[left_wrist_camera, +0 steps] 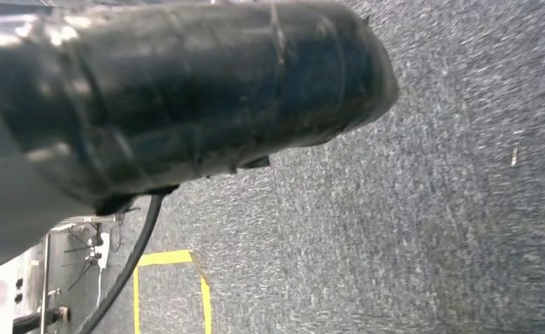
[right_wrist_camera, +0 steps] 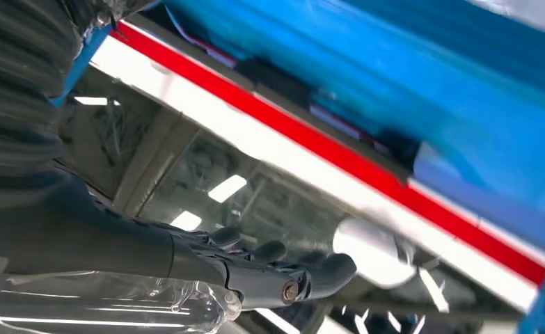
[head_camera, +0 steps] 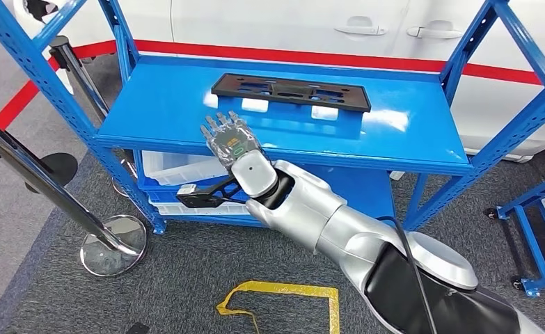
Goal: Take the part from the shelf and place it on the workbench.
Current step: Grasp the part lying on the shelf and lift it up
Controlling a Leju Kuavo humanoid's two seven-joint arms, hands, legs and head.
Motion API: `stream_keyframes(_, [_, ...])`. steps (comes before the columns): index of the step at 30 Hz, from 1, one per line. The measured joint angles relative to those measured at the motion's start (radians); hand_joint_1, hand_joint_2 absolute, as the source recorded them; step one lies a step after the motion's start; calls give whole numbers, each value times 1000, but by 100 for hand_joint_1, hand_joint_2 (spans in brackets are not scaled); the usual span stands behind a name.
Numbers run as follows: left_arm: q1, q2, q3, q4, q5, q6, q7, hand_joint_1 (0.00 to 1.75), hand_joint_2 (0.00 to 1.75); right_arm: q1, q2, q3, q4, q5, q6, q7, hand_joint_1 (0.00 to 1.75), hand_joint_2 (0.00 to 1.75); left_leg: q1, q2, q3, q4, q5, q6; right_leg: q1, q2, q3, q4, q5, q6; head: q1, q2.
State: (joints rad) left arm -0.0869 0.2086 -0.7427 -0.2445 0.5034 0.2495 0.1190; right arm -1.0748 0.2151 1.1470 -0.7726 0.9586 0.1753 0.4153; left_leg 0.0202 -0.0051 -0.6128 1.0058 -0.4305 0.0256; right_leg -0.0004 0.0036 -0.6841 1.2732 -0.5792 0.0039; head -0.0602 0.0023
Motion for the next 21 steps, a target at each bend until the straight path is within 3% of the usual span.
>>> stream_keyframes(1, [1, 0, 0, 0, 1, 0, 0, 0, 0, 2, -1, 0, 6, -5, 11, 3, 0, 175, 0, 0, 7, 0, -6, 0, -1, 0, -31, 33, -1, 1, 0, 0])
stream_keyframes(2, [2, 0, 0, 0, 1, 0, 0, 0, 0, 4, -3, 0, 13, -9, 20, 6, 0, 175, -1, -1, 16, 0, -13, -1, -1, 0, -46, 30, 19, 0, 0, 0])
stream_keyframes(5, [3, -1, 0, 0, 3, -2, 0, 0, 0, 4, -9, 0, 33, -18, 29, 15, 0, 175, -1, -3, 48, 1, -37, -7, -1, 0, -8, -142, 154, -7, 0, 0])
stream_keyframes(7, [0, -1, 0, 0, 5, -3, 0, 0, 0, 2, -14, 0, 48, -22, 22, 23, 0, 175, -2, -3, 56, 2, -50, -18, 4, 0, 17, -227, 187, -16, -1, 0])
stream_keyframes(10, [-1, -2, 0, 0, 6, -5, 0, 0, 0, -2, -24, 0, 69, -25, 12, 43, 0, 175, -1, -2, 62, 10, -59, -34, 6, 1, 33, -245, 180, -32, 0, 0])
stream_keyframes(12, [-1, -3, 0, 0, 6, -6, 0, 0, 0, -8, -33, 0, 81, -27, 6, 57, 0, 175, 1, 0, 41, 60, -72, -42, 3, 2, 49, -250, 174, -44, -2, 0])
stream_keyframes(16, [0, -5, 0, 0, 6, -7, 0, 0, 0, -12, -48, 0, 100, -30, -2, 68, 0, 175, 2, 1, -105, 274, -130, -51, 7, 4, 72, -250, 155, -58, -4, 0])
stream_keyframes(17, [2, -5, 0, 0, 6, -8, 0, 0, 0, -11, -52, 0, 104, -31, -5, 72, 0, 175, 2, 1, -123, 278, -117, -50, 9, 6, 77, -248, 148, -58, -3, 0])
stream_keyframes(18, [3, -5, 0, 0, 6, -8, 0, 0, 0, -10, -55, 0, 107, -32, -10, 77, 0, 175, 1, 1, -122, 244, -84, -47, 11, 7, 84, -245, 141, -58, -4, 0])
stream_keyframes(20, [4, -5, 0, 0, 5, -9, 0, 0, 0, -12, -62, 0, 112, -32, -23, 88, 0, 175, -4, 2, -85, 117, 5, -35, 13, 8, 100, -243, 126, -56, -3, 0])
stream_keyframes(21, [4, -5, -1, 1, 5, -9, 0, 0, 0, -13, -66, -1, 114, -32, -29, 93, 0, 175, -9, 3, -67, 62, 26, -28, 14, 9, 106, -243, 121, -54, -2, 0])
